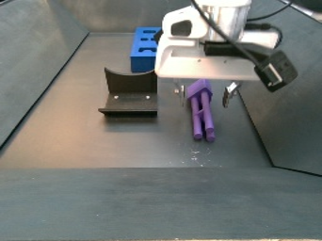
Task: Pick up the 3 prong object. Move up. Rotate the 3 prong object. Place the 3 prong object on the fixture. Regrasp the 3 prong object. Move to above the board. Insert the 3 prong object.
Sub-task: Rotate the 3 prong object, then move up.
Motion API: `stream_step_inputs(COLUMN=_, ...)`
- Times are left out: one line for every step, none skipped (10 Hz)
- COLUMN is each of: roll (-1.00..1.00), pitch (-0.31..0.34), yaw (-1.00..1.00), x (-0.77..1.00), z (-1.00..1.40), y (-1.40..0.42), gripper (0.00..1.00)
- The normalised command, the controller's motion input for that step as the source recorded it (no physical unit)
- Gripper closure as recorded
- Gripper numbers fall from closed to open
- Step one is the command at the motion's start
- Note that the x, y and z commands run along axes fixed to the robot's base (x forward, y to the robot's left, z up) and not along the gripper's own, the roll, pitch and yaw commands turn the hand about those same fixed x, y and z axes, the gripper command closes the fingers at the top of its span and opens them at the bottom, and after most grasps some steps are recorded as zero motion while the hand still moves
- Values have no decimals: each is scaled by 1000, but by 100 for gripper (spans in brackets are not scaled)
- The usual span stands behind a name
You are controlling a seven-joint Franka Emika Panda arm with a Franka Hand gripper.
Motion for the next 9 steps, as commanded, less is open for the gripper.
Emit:
stream_step_inputs(roll=-109, pitch=-44, yaw=10, x=47, z=-594, y=11, gripper=0)
stream_step_inputs(roll=-119, pitch=-49, yaw=11, x=46, z=-460, y=12, gripper=0)
stream_step_inputs(roll=-126, pitch=-55, yaw=9, x=43, z=-364, y=14, gripper=0)
stream_step_inputs(roll=-130, pitch=-59, yaw=9, x=43, z=-302, y=14, gripper=0)
stream_step_inputs(roll=-139, pitch=-70, yaw=13, x=35, z=-185, y=15, gripper=0)
stream_step_inputs(roll=0, pitch=0, yaw=0, x=0, z=0, y=0, gripper=100)
stream_step_inputs(roll=0, pitch=0, yaw=0, x=0, z=833, y=0, gripper=100)
stream_step_inputs(roll=0, pitch=4, yaw=0, x=-5, z=825, y=0, gripper=100)
stream_step_inputs(roll=9, pitch=29, yaw=-7, x=-28, z=712, y=3, gripper=100)
